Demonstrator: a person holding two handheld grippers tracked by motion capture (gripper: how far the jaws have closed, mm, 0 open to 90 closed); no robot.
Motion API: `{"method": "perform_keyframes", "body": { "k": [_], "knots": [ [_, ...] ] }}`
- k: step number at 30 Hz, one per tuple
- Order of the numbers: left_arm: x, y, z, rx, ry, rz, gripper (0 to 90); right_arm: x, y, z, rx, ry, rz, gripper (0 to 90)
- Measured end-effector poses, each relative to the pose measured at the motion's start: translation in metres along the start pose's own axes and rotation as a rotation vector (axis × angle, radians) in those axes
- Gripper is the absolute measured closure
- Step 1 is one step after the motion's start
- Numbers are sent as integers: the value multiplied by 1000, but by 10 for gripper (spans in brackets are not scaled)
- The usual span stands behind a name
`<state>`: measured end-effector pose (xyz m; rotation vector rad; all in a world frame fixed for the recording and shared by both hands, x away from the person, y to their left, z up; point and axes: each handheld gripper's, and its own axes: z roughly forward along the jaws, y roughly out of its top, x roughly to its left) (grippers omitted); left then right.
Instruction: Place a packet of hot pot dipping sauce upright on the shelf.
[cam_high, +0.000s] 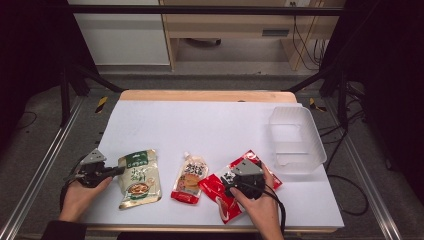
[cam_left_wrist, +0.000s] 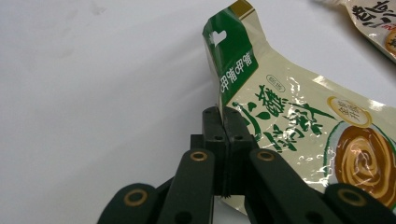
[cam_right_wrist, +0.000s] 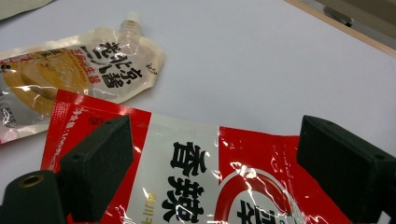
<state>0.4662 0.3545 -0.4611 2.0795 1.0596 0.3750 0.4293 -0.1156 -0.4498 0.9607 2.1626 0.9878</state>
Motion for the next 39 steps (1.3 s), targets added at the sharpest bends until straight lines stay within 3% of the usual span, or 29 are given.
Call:
{"method": "perform_keyframes", "body": {
  "k": [9, 12, 16, 23, 25, 31, 34, 35, 39],
  "knots": [
    [1, 1, -10, -29, -6, 0, 900, 0, 0, 1, 4, -5, -7, 109],
    [-2, 2, -13, -33, 4, 19, 900, -1, -1, 2, 6, -1, 5, 106],
    [-6, 7, -21, -83, 9, 25, 900, -2, -2, 1, 7, 0, 12, 104],
    [-24, 25, -39, -126, 23, 128, 900, -5, -1, -1, -13, 1, 24, 104],
    [-27, 28, -43, -132, 20, 138, 900, -4, 0, -1, -15, 1, 23, 105],
    [-39, 40, -57, -142, -4, 184, 900, -1, 0, -2, -18, 15, 13, 109],
    [-48, 49, -65, -145, -20, 218, 900, -1, 0, -3, -22, 17, 6, 109],
    [-55, 55, -69, -144, -23, 249, 900, -1, 0, -4, -21, 16, 5, 109],
    [-63, 64, -76, -148, -35, 286, 900, -1, -1, -4, -17, 15, 9, 109]
  ]
}}
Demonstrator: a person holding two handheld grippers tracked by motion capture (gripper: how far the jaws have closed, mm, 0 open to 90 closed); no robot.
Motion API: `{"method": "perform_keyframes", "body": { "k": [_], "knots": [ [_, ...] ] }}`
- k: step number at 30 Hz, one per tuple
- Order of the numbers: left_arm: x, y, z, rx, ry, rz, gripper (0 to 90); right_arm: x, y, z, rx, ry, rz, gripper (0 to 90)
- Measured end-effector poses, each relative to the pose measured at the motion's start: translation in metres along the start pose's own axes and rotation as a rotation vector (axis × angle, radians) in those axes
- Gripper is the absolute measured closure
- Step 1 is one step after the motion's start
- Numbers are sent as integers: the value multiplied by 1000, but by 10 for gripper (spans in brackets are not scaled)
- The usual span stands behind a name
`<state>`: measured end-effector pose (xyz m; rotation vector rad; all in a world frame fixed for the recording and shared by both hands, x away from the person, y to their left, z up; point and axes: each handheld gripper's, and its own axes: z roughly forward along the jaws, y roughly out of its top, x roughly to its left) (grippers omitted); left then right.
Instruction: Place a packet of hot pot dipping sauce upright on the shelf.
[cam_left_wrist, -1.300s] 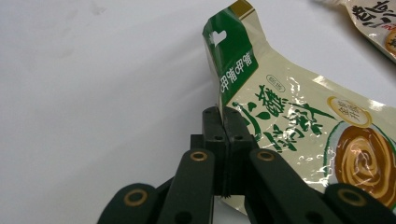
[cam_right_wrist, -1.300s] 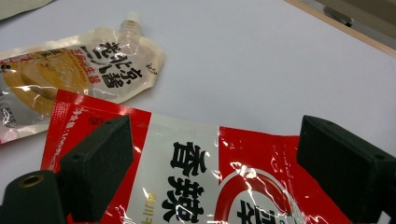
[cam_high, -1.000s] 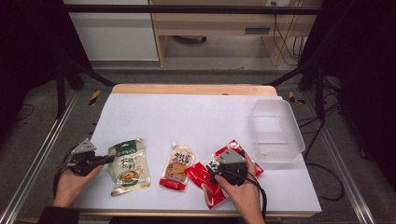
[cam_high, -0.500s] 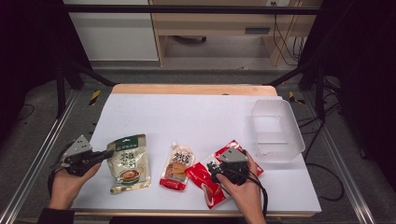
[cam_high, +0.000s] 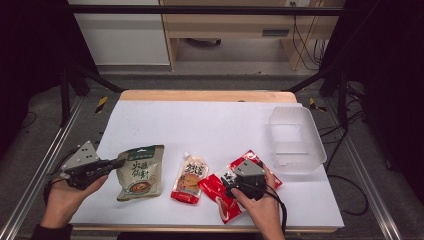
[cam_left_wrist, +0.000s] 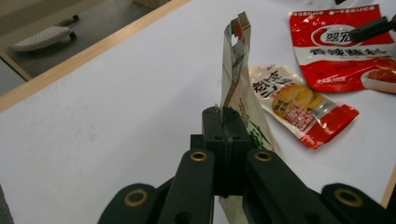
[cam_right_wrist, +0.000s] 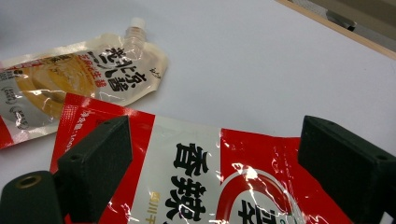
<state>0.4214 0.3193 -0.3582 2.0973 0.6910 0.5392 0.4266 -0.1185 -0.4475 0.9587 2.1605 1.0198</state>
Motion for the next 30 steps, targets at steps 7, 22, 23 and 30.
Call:
{"method": "perform_keyframes", "body": {
  "k": [7, 22, 23, 30],
  "knots": [
    [-5, 15, -3, -5, -23, 31, 900, 0, 0, 1, -1, 4, -3, 109],
    [6, 56, 8, -3, -53, 64, 900, 0, 0, -2, -9, 5, 7, 126],
    [7, 59, 9, 1, -54, 76, 900, 0, 0, -2, -9, 5, 7, 126],
    [7, 80, 21, 0, -94, 97, 900, -3, 8, -5, -16, 26, -9, 152]
  ]
}}
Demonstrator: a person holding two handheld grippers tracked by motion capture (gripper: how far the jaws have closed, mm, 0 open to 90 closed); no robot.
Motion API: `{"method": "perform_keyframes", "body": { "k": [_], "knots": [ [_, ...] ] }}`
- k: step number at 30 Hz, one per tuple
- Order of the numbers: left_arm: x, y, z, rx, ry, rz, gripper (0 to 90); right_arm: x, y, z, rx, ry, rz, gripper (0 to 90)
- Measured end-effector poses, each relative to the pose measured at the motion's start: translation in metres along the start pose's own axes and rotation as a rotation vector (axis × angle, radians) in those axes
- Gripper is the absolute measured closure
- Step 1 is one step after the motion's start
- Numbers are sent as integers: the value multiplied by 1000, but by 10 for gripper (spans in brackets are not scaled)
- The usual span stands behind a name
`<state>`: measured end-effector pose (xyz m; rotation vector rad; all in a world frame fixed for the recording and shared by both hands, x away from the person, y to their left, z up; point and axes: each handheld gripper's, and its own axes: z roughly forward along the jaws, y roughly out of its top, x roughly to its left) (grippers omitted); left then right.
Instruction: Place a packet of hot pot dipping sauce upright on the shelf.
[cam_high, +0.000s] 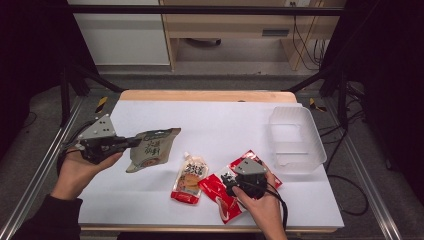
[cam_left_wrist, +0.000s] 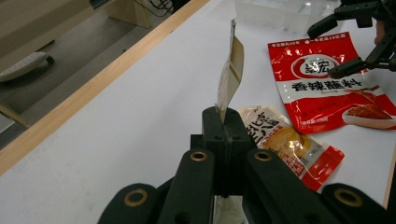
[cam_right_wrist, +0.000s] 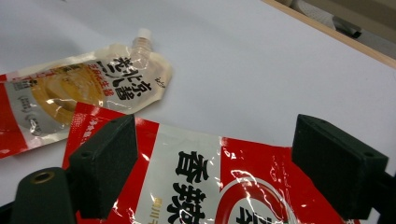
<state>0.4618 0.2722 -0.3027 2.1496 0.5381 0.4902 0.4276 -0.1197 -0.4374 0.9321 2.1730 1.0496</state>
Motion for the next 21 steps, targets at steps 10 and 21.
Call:
{"method": "perform_keyframes", "body": {
  "k": [10, 21],
  "knots": [
    [-8, 38, 19, 8, -49, 72, 900, -20, 37, -19, 35, 35, -48, 122],
    [-10, 57, 46, 15, -94, 100, 900, -39, 80, -33, 87, 106, -152, 199]
  ]
}}
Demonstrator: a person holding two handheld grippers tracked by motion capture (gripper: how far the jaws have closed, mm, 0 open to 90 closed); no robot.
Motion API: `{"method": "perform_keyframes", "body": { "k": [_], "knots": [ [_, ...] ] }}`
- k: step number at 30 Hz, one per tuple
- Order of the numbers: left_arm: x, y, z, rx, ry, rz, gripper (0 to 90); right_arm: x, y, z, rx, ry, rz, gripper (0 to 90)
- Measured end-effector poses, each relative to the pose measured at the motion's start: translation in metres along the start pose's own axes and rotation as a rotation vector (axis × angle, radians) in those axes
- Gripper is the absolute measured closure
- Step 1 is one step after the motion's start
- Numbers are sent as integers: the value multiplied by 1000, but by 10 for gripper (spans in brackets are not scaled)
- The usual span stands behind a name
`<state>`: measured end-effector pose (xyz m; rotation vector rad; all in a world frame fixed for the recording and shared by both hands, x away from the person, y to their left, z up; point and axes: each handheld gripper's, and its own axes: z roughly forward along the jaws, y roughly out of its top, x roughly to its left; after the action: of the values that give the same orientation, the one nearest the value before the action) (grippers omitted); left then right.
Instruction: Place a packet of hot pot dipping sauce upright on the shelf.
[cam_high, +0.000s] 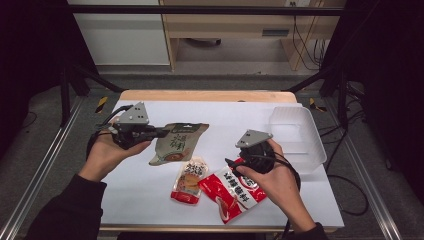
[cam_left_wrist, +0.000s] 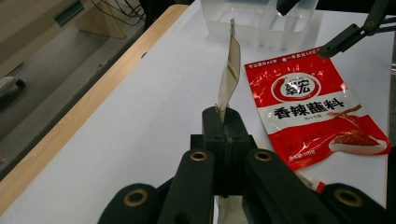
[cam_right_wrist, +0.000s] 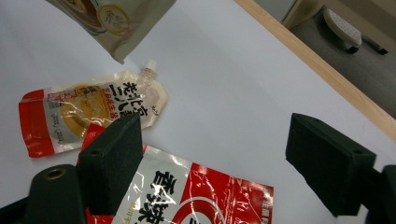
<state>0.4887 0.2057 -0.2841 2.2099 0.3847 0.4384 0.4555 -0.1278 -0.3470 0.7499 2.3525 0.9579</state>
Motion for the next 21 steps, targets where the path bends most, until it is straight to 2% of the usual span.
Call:
{"method": "perform_keyframes", "body": {
  "k": [3, 10, 17, 21],
  "knots": [
    [0, 4, 5, 1, -8, 7, 900, -3, 7, -2, 18, 9, -22, 199],
    [1, 7, 12, -7, -20, 4, 900, -14, 24, -10, 42, 17, -70, 107],
    [-3, 11, 16, -5, -30, 9, 900, -21, 38, -17, 47, 45, -129, 118],
    [-5, 15, 19, 5, -38, 22, 900, -23, 45, -17, 69, 71, -171, 138]
  ]
}}
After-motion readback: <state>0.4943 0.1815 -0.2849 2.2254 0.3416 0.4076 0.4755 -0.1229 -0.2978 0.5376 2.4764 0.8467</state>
